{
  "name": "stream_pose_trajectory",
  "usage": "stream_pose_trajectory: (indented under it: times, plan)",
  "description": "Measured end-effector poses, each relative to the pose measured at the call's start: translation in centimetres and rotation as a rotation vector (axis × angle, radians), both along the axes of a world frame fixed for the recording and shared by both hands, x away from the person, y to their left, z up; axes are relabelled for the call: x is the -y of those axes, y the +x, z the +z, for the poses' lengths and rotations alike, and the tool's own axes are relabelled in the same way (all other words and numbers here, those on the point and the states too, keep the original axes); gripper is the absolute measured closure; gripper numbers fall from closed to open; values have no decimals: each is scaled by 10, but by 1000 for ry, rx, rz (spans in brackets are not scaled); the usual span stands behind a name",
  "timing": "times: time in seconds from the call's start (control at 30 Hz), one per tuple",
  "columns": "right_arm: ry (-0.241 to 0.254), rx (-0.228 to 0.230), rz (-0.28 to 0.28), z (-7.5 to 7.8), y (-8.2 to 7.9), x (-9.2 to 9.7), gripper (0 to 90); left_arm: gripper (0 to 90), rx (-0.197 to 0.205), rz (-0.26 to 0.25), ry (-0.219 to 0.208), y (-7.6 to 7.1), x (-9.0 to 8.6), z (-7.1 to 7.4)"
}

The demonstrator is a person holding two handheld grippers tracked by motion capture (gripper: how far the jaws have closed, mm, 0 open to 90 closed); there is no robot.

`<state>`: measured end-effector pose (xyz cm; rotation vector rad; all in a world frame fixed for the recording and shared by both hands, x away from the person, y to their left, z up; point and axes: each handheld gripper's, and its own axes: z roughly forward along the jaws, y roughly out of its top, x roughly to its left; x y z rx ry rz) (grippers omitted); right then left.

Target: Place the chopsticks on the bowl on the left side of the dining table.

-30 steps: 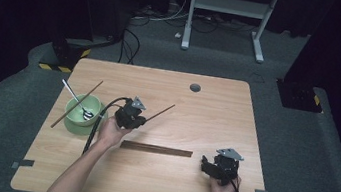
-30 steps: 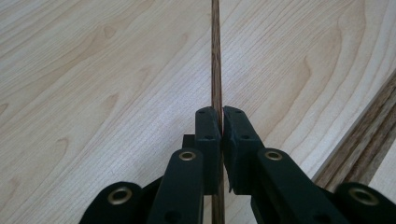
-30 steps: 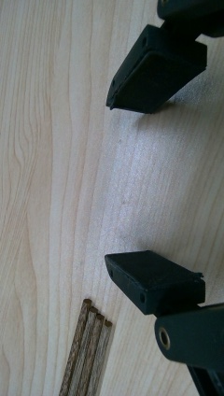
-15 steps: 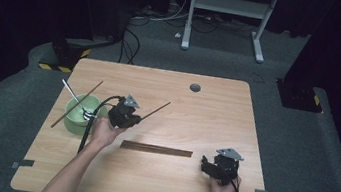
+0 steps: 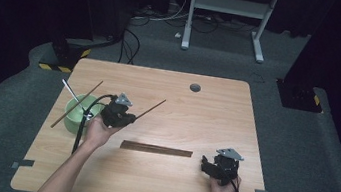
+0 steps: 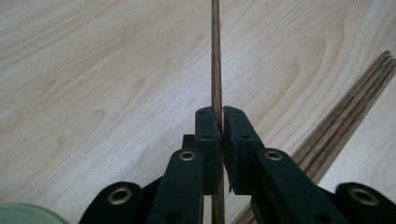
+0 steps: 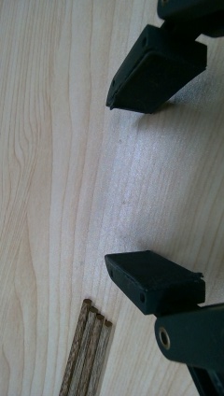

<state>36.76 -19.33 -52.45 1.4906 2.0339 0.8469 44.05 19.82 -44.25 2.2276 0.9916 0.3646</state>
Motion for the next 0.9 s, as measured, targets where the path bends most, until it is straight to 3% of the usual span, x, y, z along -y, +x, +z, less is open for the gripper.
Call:
stream_pose_trajectory:
  times: [0.47, 0.9]
  plan:
    - [0, 0, 1, 0, 0, 0, 206, 845, 9, 31, -17, -8, -20, 11]
    - [0, 0, 1, 0, 0, 0, 206, 845, 35, 49, -3, -16, -34, 26]
